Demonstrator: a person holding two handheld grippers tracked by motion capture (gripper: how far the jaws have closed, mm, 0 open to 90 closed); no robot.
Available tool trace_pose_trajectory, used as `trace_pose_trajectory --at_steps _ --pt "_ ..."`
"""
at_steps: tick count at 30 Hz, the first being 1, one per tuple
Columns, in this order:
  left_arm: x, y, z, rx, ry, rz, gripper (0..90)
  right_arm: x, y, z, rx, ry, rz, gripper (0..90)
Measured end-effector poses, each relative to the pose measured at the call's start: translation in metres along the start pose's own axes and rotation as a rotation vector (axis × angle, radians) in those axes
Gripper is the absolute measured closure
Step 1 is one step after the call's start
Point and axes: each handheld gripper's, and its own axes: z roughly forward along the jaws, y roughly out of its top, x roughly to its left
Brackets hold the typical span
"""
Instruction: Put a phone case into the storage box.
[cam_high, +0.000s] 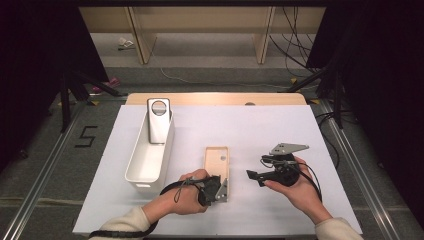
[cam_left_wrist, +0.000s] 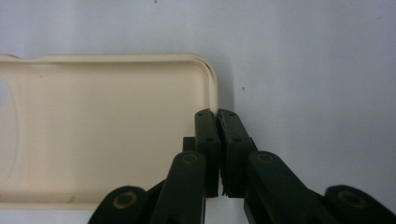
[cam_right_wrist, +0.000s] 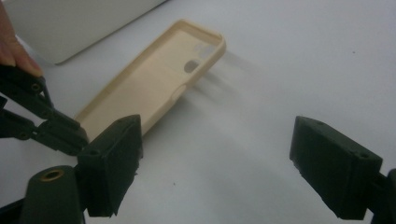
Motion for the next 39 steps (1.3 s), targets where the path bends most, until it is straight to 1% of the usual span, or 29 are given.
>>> trace_pose_trajectory --at_steps 1,3,5,6,9,10,12,14,20,21,23,24,25,26,31,32,33,34,36,37,39 --pt "0.000 0.001 0.000 -0.004 -0.001 0.006 87.2 0.001 0.001 0.003 0.002 0.002 0.003 19.4" --pt "-0.002 0.002 -0.001 -0.013 0.001 0.004 87.2 0.001 0.004 0.009 0.009 0.012 0.004 19.6" --pt "-0.003 0.004 -0.003 -0.016 0.002 0.009 87.2 0.001 0.007 0.013 0.012 0.016 0.016 20.3" --pt "-0.004 0.005 -0.004 -0.023 0.002 0.004 87.2 0.000 0.008 0.016 0.012 0.022 0.021 20.4" --pt "-0.005 0.007 -0.007 -0.026 0.010 0.012 87.2 -0.001 0.014 0.025 0.011 0.032 0.042 20.9" --pt "-0.005 0.008 -0.007 -0.034 0.013 0.008 87.2 -0.002 0.016 0.027 0.016 0.036 0.055 21.1" --pt "-0.005 0.009 -0.009 -0.030 0.013 0.024 87.2 -0.004 0.018 0.032 0.014 0.045 0.080 21.1" --pt "-0.005 0.009 -0.010 -0.035 0.019 0.022 87.2 -0.005 0.021 0.036 0.012 0.052 0.095 21.3" --pt "-0.006 0.011 -0.013 -0.039 0.026 0.026 87.2 -0.007 0.024 0.046 0.019 0.070 0.130 22.8" --pt "-0.006 0.012 -0.013 -0.045 0.031 0.024 87.2 -0.007 0.025 0.048 0.020 0.073 0.135 22.9" --pt "-0.006 0.013 -0.014 -0.043 0.029 0.027 87.3 -0.008 0.026 0.050 0.019 0.081 0.147 23.3" --pt "-0.006 0.013 -0.014 -0.049 0.036 0.030 87.2 -0.008 0.027 0.051 0.020 0.085 0.153 23.6" --pt "-0.006 0.014 -0.015 -0.046 0.029 0.032 87.2 -0.008 0.027 0.052 0.018 0.086 0.158 23.8" --pt "-0.006 0.014 -0.015 -0.050 0.032 0.032 87.3 -0.008 0.028 0.053 0.021 0.092 0.169 24.0" --pt "-0.007 0.015 -0.016 -0.052 0.035 0.034 87.3 -0.009 0.030 0.059 0.021 0.104 0.185 25.0" --pt "-0.007 0.015 -0.016 -0.058 0.041 0.030 87.3 -0.009 0.030 0.060 0.021 0.107 0.187 25.2" --pt "-0.007 0.015 -0.016 -0.053 0.035 0.033 87.3 -0.009 0.031 0.062 0.023 0.110 0.191 25.9" --pt "-0.007 0.015 -0.016 -0.056 0.038 0.032 87.3 -0.009 0.031 0.063 0.025 0.113 0.193 26.9" --pt "-0.007 0.015 -0.016 -0.055 0.038 0.034 87.2 -0.009 0.032 0.066 0.028 0.118 0.197 31.1" --pt "-0.007 0.015 -0.017 -0.052 0.043 0.044 87.3 -0.009 0.033 0.067 0.033 0.125 0.200 34.8" --pt "-0.007 0.016 -0.017 -0.052 0.041 0.045 87.3 -0.009 0.034 0.070 0.031 0.142 0.211 41.7"
